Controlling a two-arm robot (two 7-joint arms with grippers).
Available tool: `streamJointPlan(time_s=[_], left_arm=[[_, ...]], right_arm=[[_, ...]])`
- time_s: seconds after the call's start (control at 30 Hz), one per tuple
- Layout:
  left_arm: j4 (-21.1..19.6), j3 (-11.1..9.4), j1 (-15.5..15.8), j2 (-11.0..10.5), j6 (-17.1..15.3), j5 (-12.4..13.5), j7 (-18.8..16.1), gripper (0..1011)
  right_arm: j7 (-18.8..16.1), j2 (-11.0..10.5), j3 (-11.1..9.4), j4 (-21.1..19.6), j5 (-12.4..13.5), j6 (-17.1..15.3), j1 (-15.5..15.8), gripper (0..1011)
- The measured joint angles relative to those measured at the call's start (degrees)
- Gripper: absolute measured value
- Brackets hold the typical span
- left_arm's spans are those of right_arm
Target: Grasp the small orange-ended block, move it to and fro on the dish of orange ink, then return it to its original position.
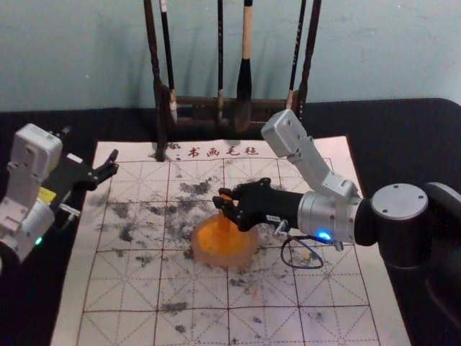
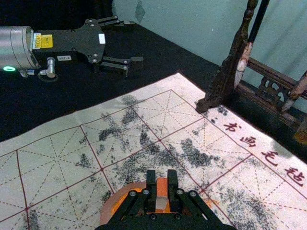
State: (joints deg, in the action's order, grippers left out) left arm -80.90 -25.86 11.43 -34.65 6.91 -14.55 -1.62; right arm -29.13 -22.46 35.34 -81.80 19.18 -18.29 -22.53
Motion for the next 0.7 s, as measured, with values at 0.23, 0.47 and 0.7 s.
streamJointPlan(time_s=[0.23,0.47,0.7], left_arm=[[0.0,0.0,0.0,0.0,0.0,0.0,0.0,1001],[0.0,0.0,0.0,0.0,0.0,0.0,0.0,1001],[0.0,0.0,0.0,0.0,0.0,0.0,0.0,1001]], right_arm=[[0.1,0.0,-0.2,-0.1,-0.1,0.0,0.1,145],[0.0,-0.3,-0.4,-0.2,-0.2,0.0,0.1,145],[-0.2,-0.7,-0.6,-0.5,-0.3,0.0,0.2,144]])
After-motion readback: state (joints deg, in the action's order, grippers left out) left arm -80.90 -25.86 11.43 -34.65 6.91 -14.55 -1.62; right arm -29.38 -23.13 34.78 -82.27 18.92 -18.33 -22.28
